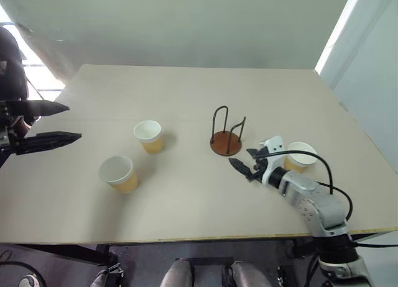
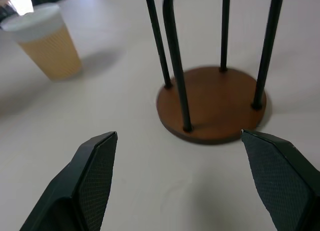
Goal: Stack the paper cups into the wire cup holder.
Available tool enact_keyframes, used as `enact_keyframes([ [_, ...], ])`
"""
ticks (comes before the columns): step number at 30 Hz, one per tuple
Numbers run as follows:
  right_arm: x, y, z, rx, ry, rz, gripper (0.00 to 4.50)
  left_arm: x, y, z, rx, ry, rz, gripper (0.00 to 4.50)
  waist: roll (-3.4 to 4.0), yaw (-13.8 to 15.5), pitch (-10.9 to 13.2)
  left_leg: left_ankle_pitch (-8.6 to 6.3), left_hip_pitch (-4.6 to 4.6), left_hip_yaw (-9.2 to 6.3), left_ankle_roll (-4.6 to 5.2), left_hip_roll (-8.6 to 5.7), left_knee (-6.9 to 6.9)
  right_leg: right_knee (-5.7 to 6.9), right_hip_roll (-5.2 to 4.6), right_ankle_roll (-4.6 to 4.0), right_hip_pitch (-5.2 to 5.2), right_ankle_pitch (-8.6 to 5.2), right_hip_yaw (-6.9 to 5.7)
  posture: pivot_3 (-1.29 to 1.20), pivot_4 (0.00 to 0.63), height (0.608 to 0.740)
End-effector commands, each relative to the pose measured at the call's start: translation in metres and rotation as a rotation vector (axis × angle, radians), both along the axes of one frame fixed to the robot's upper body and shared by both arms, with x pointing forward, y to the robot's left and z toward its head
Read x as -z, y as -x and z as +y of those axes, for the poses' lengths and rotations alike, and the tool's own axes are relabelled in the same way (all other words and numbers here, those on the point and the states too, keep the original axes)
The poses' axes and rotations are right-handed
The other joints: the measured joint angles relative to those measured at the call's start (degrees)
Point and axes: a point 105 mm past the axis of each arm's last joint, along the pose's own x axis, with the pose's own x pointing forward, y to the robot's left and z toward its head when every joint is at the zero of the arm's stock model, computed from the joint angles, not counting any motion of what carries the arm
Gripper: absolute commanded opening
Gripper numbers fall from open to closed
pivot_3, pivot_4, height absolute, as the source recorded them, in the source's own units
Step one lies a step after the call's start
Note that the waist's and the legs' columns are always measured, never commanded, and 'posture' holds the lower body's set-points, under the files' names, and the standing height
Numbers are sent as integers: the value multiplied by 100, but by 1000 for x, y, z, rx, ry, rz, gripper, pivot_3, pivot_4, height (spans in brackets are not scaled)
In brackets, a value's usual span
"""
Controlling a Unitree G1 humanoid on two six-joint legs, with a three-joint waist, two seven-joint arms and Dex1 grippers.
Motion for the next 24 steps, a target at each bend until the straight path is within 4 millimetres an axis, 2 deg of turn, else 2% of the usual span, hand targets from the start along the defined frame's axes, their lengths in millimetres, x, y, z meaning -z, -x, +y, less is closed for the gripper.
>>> enact_keyframes([
  [1, -10, -13, 8, 26, 27, -88, 4078, -10, 2, -5, 28, 6, -45, 3719, 3, -2, 2, 0, -1, 0, 0, 0, -1, 0, 1, -1, -3, 1, 0, 0, 150, 740],
  [8, -11, -40, 14, 86, 40, -146, 4078, -16, 2, -21, 112, 38, -60, 3719, 5, 27, 3, -4, -13, -1, -6, 1, -1, 1, 1, -5, -16, 3, 0, 0, 150, 740],
  [12, -14, -45, 18, 82, 37, -165, 4078, -8, -1, -23, 112, 48, -45, 3719, 5, 25, 3, -7, -26, -1, -11, 2, -1, 2, 1, -5, -30, 6, 0, 0, 150, 740],
  [15, -15, -48, 19, 81, 40, -177, 4078, 13, -7, -31, 111, 95, -24, 3719, 10, 25, 3, -10, -25, -1, -16, 2, -3, 1, 1, -5, -29, 6, -1, 0, 150, 740],
  [20, -23, -54, 16, 95, 42, -202, 4078, 65, -12, -51, 96, 188, 35, 3719, 11, 13, 1, -10, -25, 2, -17, 4, -1, 4, 1, -3, -29, 7, -1, 0, 150, 740],
  [24, -26, -55, 15, 93, 47, -210, 4078, 73, -11, -61, 103, 205, 33, 3719, 9, 13, 1, -7, -22, 2, -19, 10, 1, 6, 5, -7, -28, 9, -3, 0, 150, 740],
])
